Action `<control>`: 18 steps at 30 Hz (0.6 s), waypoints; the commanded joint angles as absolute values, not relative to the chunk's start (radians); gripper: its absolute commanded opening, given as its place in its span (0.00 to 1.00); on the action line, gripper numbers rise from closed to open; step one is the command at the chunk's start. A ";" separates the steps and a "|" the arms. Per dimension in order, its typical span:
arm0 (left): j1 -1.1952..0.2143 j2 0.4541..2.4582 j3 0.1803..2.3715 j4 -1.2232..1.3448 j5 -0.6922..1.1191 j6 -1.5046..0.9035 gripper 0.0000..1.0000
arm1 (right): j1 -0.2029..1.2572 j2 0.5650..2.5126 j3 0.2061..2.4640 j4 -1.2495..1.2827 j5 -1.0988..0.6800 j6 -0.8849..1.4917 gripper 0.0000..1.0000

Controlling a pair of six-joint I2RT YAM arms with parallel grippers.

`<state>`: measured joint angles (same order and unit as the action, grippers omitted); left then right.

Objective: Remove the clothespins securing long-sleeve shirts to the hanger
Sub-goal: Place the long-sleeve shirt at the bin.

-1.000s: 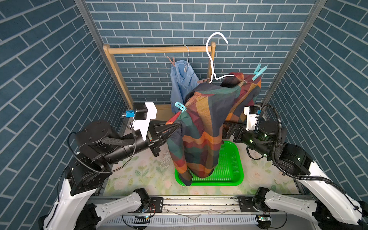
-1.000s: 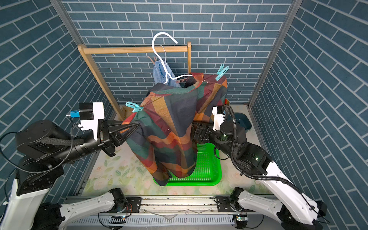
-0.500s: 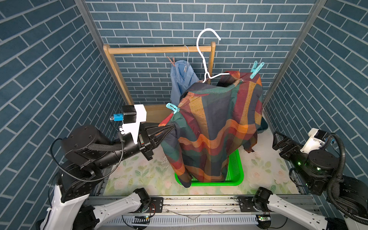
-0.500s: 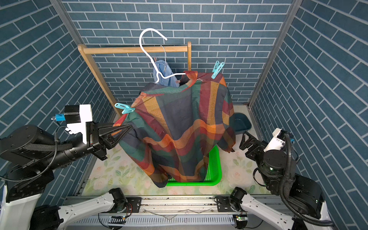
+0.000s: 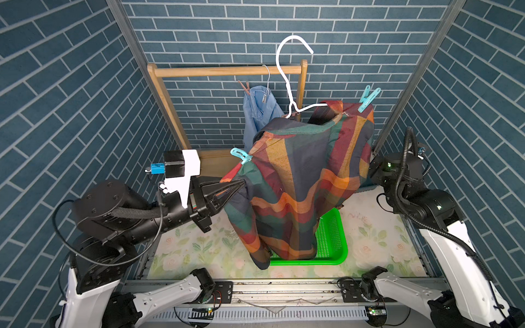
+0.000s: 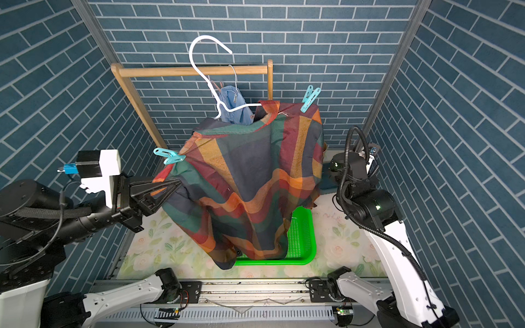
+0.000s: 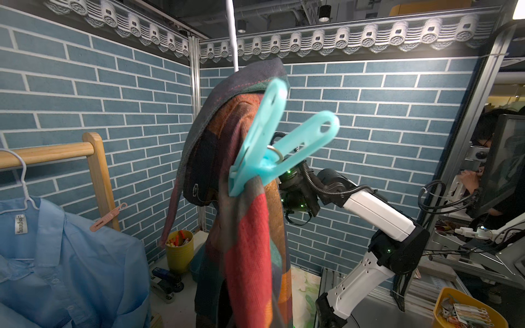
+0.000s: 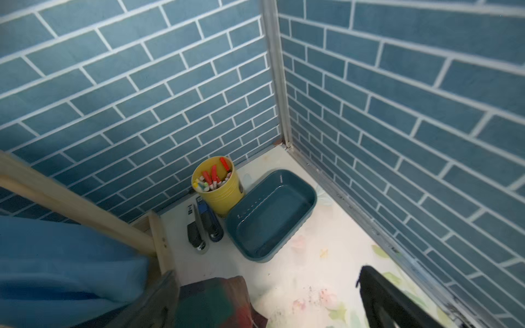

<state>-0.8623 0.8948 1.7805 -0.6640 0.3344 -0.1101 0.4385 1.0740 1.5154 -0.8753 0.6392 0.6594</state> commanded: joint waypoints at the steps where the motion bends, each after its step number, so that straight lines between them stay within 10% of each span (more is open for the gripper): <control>1: -0.858 0.875 1.796 -0.595 0.337 -0.122 0.00 | 0.377 1.095 1.437 -0.683 0.312 0.643 0.98; 8: -0.857 0.899 1.791 -0.576 0.321 -0.109 0.00 | 0.388 1.106 1.318 -0.484 -0.014 0.733 0.96; 18: -0.857 0.900 1.727 -0.527 0.252 -0.068 0.00 | 0.681 1.028 1.261 -0.528 0.089 0.820 0.96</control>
